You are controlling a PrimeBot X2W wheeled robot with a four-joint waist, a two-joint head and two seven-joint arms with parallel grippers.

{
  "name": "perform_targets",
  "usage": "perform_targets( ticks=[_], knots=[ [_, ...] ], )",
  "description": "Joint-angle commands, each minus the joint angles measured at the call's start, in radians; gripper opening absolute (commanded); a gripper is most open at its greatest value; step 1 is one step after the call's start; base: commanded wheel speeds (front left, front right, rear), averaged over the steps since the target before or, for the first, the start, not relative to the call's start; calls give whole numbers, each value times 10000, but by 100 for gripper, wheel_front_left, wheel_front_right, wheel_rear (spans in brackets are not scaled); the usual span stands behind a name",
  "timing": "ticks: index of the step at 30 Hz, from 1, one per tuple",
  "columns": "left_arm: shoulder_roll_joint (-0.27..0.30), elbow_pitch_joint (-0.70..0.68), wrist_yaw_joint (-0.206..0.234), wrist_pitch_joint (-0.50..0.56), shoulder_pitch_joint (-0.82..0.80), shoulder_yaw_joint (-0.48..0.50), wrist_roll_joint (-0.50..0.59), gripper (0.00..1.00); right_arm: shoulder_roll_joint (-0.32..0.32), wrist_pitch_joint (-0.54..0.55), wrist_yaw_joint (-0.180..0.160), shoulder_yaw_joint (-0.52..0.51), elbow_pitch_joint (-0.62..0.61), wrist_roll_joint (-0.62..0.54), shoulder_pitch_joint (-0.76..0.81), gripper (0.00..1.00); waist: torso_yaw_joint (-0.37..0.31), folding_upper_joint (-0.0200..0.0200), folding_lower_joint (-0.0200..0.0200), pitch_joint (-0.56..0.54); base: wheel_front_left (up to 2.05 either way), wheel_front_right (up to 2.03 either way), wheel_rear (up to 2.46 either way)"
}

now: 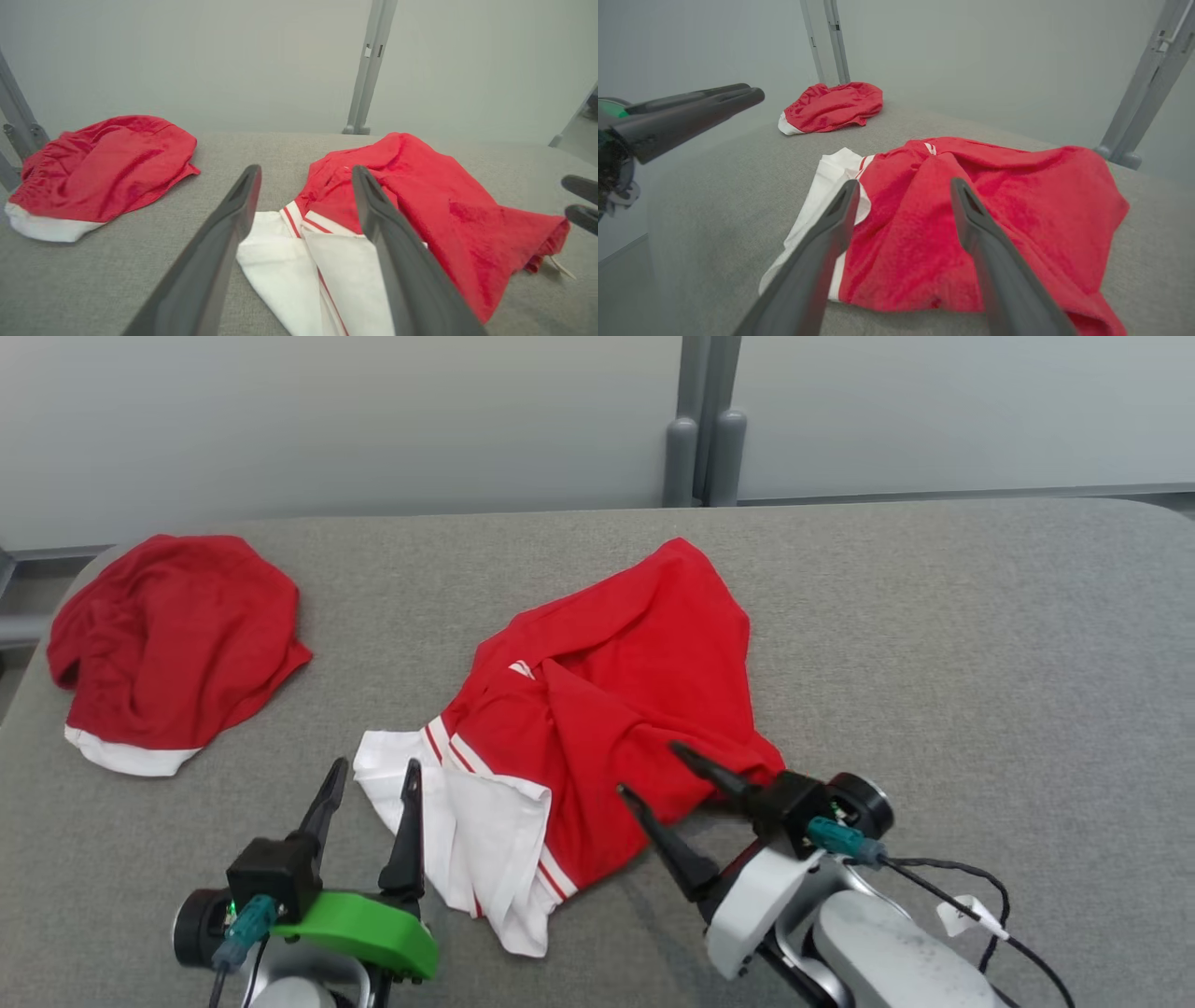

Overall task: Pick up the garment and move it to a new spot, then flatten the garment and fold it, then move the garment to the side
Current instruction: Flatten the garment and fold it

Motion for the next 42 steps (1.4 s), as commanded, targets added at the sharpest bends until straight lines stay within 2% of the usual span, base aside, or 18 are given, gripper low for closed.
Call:
perform_targets(
  ticks=[1,5,13,18,23,24,25,26,27,35,42],
  knots=[
    [45,201,-143,150,-438,-79,92,100,-91,-30,1,-436,-218,-272,314,100,-381,31,0,-25,0,0,0],
    [78,969,-497,779,-1362,-437,181,100,-115,21,1,-1583,-803,-861,791,100,-759,31,0,68,0,0,0],
    [-14,2620,-1037,1959,-2717,-1060,173,100,5,420,1,-2921,-1887,-1593,1454,100,-1345,31,0,364,0,0,0],
    [-157,3719,-1219,2573,-3374,-1252,-80,100,69,692,1,-3377,-2491,-1951,1716,100,-1665,31,0,629,0,0,0],
    [-18,4815,-1243,3145,-3962,-1454,31,100,129,873,1,-3502,-2864,-2081,1711,100,-1932,31,0,908,0,0,0],
    [-19,4967,-1196,3178,-4072,-1409,-13,87,132,880,1,-3554,-2903,-2085,1714,100,-1958,31,0,949,0,0,0],
    [15,5087,-1120,3132,-4188,-1375,16,47,143,882,1,-3585,-2931,-2101,1715,100,-1982,31,0,991,0,0,0],
    [51,5179,-1054,3016,-4292,-1333,52,30,164,885,1,-3630,-2961,-2123,1722,100,-2000,31,0,1027,0,0,0],
    [46,5253,-995,2896,-4365,-1283,46,0,181,872,1,-3685,-2986,-2130,1728,100,-2013,31,0,1054,0,0,0],
    [-174,5420,-658,1706,-5122,-1026,-40,0,285,780,1,-4091,-3075,-2240,1692,100,-2058,31,0,1193,0,0,0],
    [-407,5470,-655,1335,-6151,-1177,117,0,309,722,1,-4452,-3153,-2343,1488,100,-2179,31,0,1255,0,0,0]
  ],
)
